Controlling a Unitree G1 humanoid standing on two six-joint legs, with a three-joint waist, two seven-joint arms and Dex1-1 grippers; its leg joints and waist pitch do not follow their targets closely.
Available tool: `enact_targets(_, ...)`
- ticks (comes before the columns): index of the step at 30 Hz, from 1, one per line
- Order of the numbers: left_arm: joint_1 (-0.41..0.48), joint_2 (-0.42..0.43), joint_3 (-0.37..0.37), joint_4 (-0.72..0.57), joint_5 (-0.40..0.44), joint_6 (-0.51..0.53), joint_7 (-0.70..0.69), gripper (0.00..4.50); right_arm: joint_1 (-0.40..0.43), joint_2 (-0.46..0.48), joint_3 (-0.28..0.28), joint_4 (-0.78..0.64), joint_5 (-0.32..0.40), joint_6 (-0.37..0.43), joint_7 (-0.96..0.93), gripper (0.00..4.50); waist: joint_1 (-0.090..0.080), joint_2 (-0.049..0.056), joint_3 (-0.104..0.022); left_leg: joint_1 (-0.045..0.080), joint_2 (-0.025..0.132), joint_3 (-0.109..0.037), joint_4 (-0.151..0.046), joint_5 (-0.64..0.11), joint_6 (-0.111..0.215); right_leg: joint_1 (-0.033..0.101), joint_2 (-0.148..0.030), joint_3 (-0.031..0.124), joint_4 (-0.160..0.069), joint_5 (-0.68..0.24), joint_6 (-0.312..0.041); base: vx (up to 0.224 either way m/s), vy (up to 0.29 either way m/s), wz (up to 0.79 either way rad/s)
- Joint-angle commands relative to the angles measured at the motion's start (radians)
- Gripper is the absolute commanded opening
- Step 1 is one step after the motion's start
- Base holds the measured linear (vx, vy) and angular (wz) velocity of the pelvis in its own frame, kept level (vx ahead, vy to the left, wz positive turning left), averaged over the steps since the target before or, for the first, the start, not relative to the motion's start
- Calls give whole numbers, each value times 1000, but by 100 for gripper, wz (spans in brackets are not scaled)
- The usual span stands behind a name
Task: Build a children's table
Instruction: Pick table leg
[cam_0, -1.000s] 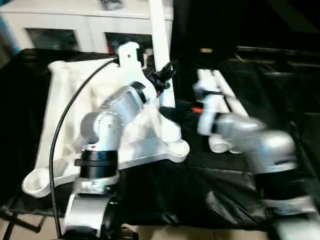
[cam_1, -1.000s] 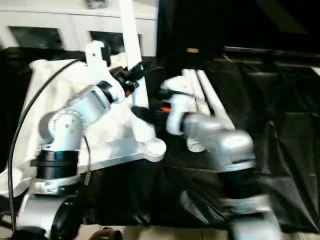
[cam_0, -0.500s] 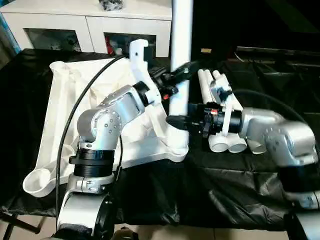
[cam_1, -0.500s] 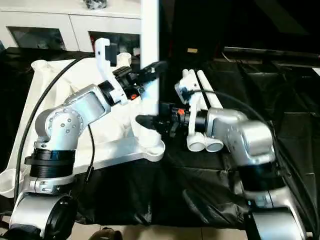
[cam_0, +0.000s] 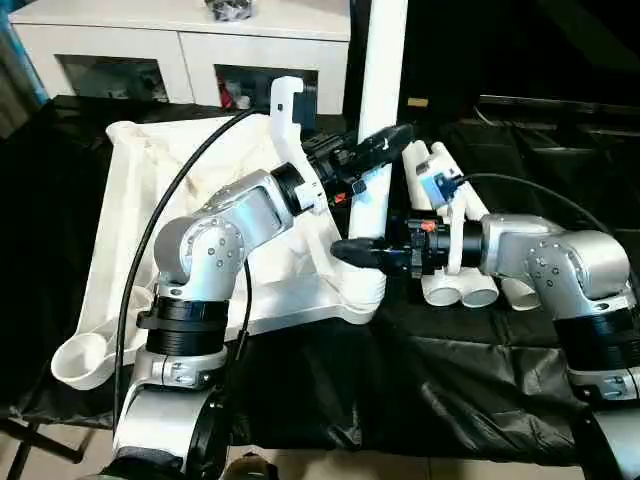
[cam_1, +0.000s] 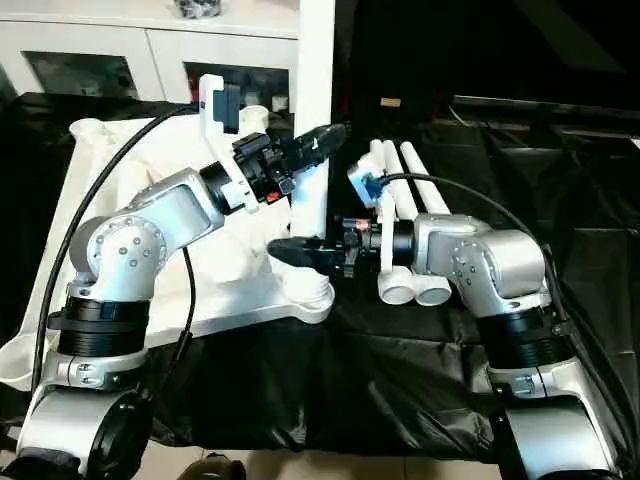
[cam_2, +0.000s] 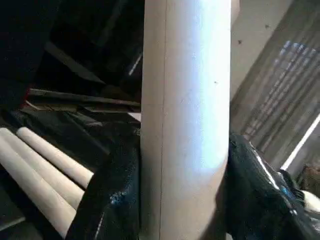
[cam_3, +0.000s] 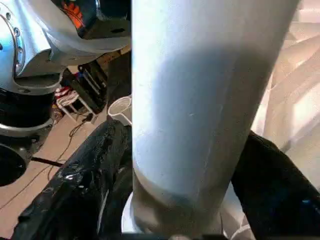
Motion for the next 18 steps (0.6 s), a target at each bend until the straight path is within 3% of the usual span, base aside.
enact_targets(1,0,6,-16,-28,-21,9,-16,184,-15,-4,5,3,7,17,8,308,0,-11,-78,34,34,-6,-56,-88,14,42,-51,18,-56,88,-262,0,0,0)
enact_targets(2,0,7,-17,-27,-21,9,-16,184,-15,-4,6,4,6,18,8,304,1,-6,-78,34,34,-7,-55,-88,13,42,-51,18,-55,89,-262,0,0,0)
enact_targets(3,-1,8,-17,-26,-22,9,-19,184,-16,-4,8,7,6,18,10,304,0,-9,-78,33,34,-6,-56,-94,11,42,-50,18,-57,87,-261,0,0,0)
enact_targets(4,-4,10,-18,-24,-25,10,-22,184,-17,-5,10,14,5,16,13,294,1,-5,-78,34,34,-8,-56,-97,8,42,-51,18,-56,84,-259,0,0,0)
enact_targets(15,-9,7,-24,-26,-35,24,-31,184,-1,11,9,9,11,23,8,201,0,1,-80,34,33,-9,-56,-104,-6,43,-48,17,-54,110,-260,0,0,0)
enact_targets(18,-12,13,-26,-23,-38,26,-40,184,4,16,7,5,16,23,3,195,-1,4,-80,35,33,-10,-57,-116,-13,43,-48,16,-55,106,-260,0,0,0)
